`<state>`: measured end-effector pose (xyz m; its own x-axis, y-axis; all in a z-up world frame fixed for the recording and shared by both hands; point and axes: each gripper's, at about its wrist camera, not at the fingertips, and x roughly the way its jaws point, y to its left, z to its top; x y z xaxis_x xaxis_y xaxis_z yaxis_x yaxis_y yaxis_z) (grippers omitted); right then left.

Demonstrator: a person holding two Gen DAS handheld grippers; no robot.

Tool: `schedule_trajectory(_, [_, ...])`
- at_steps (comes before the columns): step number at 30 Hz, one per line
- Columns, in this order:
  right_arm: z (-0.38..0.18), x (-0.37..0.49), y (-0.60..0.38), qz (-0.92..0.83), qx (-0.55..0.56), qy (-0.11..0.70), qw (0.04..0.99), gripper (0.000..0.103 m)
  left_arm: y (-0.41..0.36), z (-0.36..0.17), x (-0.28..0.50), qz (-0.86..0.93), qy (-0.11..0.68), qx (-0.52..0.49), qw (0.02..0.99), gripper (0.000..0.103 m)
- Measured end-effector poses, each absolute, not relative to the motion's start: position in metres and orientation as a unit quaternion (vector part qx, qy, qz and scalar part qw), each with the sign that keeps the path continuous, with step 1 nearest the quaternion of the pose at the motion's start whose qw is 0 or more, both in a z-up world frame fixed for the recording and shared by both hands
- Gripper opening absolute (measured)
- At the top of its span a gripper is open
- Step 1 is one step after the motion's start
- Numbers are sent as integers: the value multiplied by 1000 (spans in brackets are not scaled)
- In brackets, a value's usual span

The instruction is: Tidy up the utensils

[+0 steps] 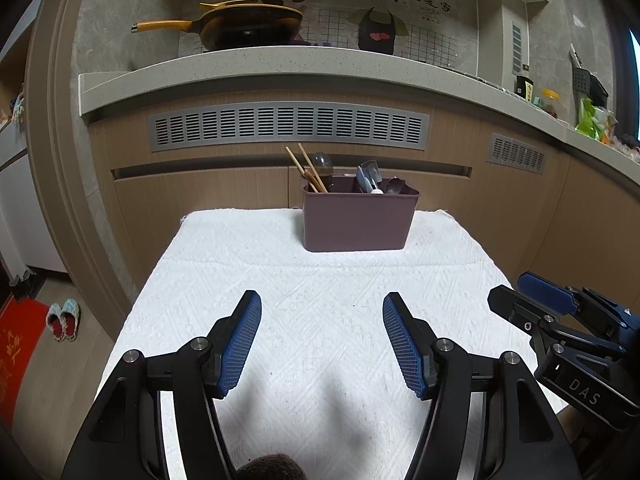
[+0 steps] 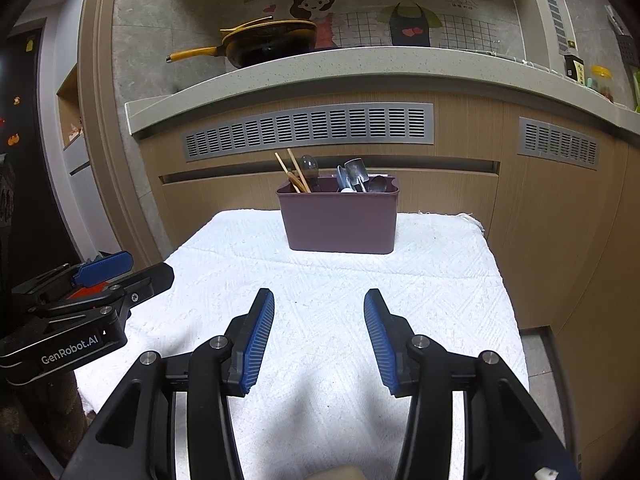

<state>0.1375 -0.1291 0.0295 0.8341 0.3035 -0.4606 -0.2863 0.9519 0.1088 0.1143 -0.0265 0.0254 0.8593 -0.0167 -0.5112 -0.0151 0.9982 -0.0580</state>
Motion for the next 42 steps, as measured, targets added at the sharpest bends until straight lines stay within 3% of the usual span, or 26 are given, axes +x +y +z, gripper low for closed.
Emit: schedule_trajectory(42, [35, 137, -129, 138, 15, 237, 962, 49, -23, 17, 116, -4, 275, -25, 961, 64])
